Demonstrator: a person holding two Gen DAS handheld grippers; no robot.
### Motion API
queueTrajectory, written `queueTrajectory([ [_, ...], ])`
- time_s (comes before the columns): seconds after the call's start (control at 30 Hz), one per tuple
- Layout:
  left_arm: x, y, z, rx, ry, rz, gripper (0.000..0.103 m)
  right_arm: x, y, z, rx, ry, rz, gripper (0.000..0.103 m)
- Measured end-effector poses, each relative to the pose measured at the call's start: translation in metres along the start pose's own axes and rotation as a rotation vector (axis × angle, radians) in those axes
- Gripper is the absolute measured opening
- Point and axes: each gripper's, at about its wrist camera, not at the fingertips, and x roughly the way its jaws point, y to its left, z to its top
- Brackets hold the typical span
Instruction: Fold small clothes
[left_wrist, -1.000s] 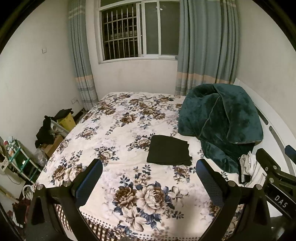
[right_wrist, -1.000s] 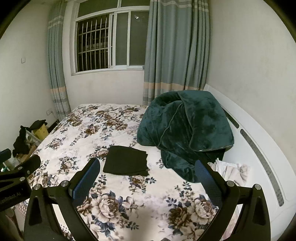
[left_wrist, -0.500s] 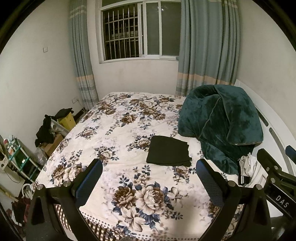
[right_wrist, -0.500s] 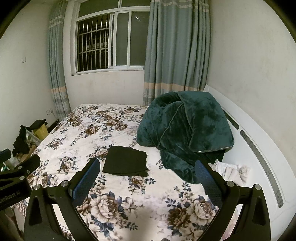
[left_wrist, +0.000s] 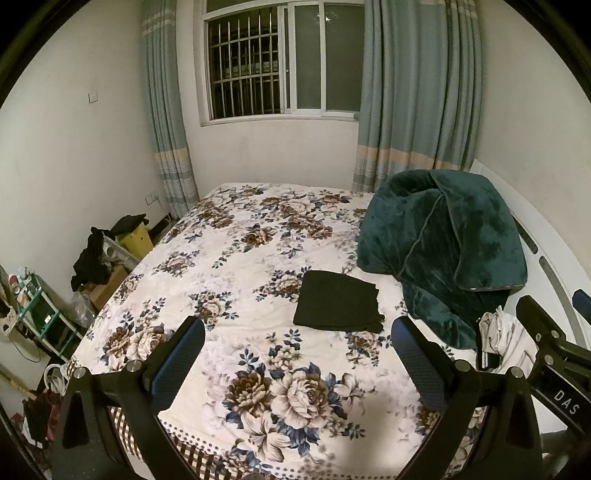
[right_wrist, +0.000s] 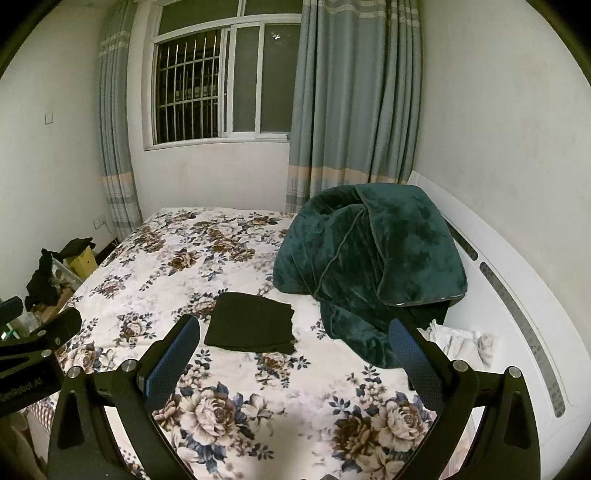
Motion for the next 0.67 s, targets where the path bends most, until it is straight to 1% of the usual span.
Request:
queueTrajectory([
  [0.33, 0.002, -0.001, 0.001, 0.001, 0.002, -0.002, 0.103, 0.001, 0.001, -0.001, 0.0, 0.0, 0.0, 0.103],
  [0.57, -0.006, 0.005, -0.003, 0.001, -0.003, 0.0, 0.103, 0.0, 0.001, -0.002, 0.0, -0.002, -0.001, 0.103],
  [0.67, -0.008, 0.007, 0.001, 0.001, -0.009, -0.005, 0.103, 0.0, 0.002, -0.003, 0.0, -0.001, -0.001, 0.103],
])
